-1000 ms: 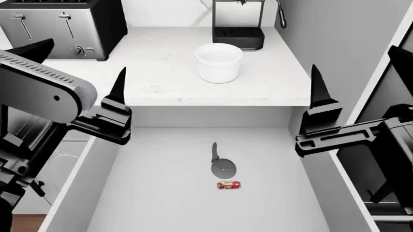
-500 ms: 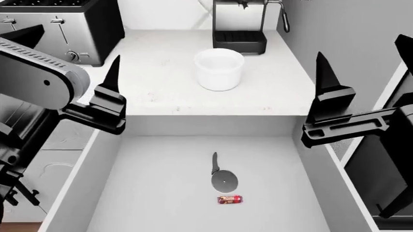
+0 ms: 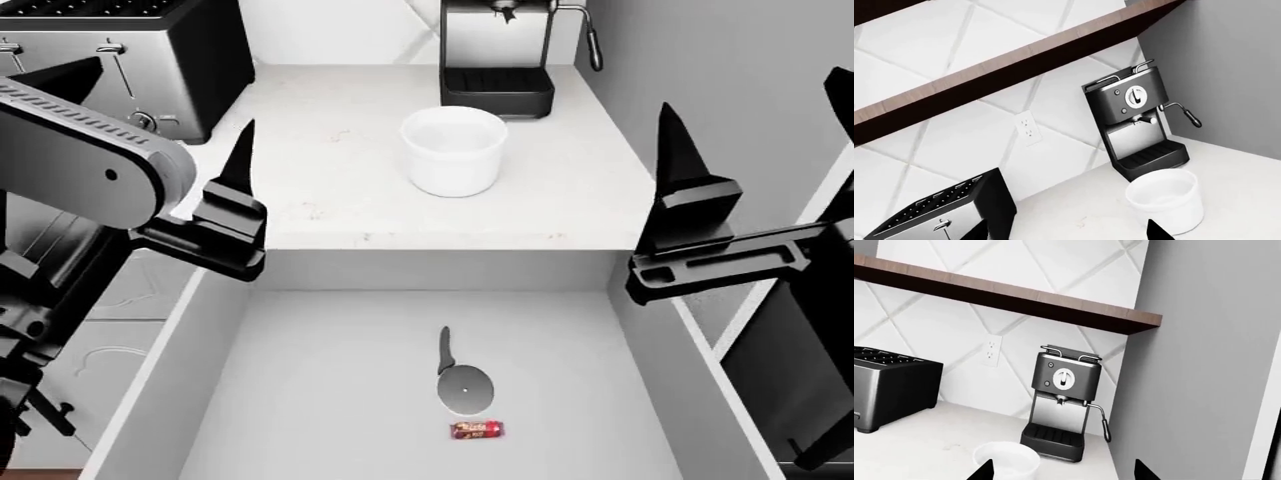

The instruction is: Place the bar in the bowl and close the drawer.

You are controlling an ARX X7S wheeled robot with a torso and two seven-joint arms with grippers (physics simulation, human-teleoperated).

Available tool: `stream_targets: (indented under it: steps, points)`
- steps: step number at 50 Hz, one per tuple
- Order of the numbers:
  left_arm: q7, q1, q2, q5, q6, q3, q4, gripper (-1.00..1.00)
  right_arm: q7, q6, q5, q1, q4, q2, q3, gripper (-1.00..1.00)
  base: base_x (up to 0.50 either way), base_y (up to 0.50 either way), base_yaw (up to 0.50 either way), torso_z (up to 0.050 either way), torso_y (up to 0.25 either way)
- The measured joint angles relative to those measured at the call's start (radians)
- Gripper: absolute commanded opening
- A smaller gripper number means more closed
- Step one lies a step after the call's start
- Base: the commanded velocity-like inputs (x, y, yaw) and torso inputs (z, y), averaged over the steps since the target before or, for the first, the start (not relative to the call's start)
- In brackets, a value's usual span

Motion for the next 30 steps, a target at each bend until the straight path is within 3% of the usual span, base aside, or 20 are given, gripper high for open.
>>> stream_targets:
  steps: [15,30]
  points:
    - [0.273,-0.023,0.074,0.210,0.016,0.159,-0.099,1.00,-0.024,0.000,-0.027,-0.030,-0.007,-0.008,0.013,1.00,0.00,0.00,0.00,0.000,0.000]
    - [0.496,-0.064,0.202,0.367,0.054,0.337,-0.355,1.00,-0.052,0.002,-0.056,-0.063,-0.007,-0.014,0.032,1.00,0.00,0.00,0.00,0.000,0.000]
